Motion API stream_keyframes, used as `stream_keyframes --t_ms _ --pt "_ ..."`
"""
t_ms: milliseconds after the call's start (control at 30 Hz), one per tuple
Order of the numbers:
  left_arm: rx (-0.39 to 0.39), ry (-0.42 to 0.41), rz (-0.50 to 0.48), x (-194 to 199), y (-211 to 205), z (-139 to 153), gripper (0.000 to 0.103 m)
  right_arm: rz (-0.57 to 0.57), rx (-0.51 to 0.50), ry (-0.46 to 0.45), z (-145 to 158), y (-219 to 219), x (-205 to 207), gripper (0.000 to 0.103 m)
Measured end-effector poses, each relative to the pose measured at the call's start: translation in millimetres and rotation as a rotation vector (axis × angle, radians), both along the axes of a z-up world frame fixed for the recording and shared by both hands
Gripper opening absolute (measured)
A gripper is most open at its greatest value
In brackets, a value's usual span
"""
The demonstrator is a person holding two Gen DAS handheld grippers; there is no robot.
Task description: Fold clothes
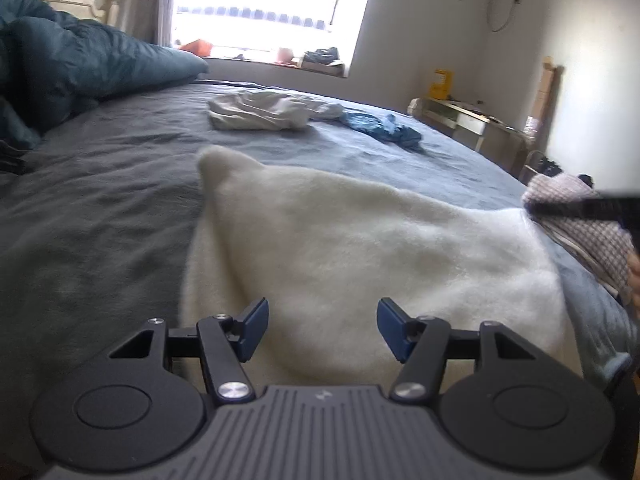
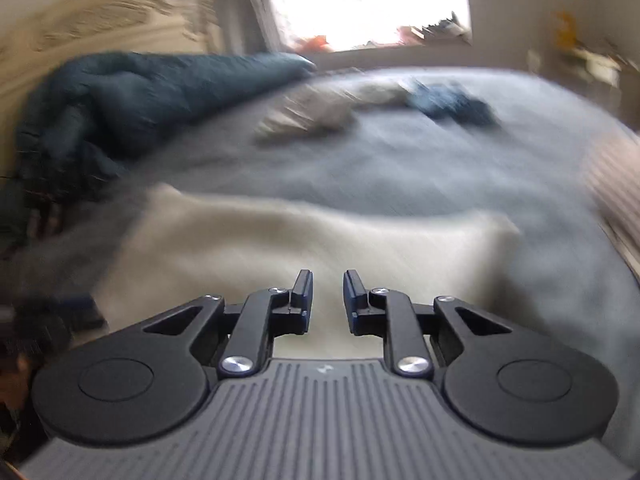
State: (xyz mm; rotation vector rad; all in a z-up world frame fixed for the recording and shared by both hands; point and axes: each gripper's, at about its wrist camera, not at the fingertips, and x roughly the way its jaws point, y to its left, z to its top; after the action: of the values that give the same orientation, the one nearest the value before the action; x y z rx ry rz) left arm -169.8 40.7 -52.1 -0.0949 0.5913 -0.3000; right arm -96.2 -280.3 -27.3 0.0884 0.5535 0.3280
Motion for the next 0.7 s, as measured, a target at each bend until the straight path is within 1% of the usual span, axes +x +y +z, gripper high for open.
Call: stream_keyframes --t_ms 33,100,200,267,333,367,433,467,567,633,700 --pt "0.010 -0.008 0.010 -4 3 7 0.061 0.039 0.004 -0.021 7 17 10 0.017" --pt "0.066 -0.047 0.011 -14 12 24 0.062 0.118 0.004 -0.042 10 56 29 0.017" --pt "0.149 -0.094 0.023 -21 28 47 0.063 0.227 0.027 -0.010 -1 113 53 0.017" --pt "0.183 -0.112 0.027 -23 40 55 0.065 0.264 0.012 0.027 -19 146 64 0.017" --pt "0.191 -0.114 0.039 -22 49 53 0.065 0.293 -0.018 0.102 -43 171 64 0.017" --pt "0.182 -0.107 0.046 -19 53 47 0.065 0.312 -0.023 0.147 -55 182 61 0.018" --pt "0.163 -0.092 0.059 -14 59 34 0.065 0.354 -0.083 0.110 -58 190 35 0.019" --pt "0.139 -0.082 0.055 -11 63 27 0.065 0.375 -0.113 0.091 -60 194 21 0.019" --pt "0.068 -0.054 0.055 2 70 7 0.064 0.434 -0.126 0.138 -41 185 10 0.019" --pt "0.045 -0.055 0.066 8 72 -3 0.064 0.386 -0.160 0.107 -23 179 18 0.019" --pt "0.021 -0.062 0.073 11 75 -9 0.064 0.338 -0.184 0.070 -6 176 31 0.022"
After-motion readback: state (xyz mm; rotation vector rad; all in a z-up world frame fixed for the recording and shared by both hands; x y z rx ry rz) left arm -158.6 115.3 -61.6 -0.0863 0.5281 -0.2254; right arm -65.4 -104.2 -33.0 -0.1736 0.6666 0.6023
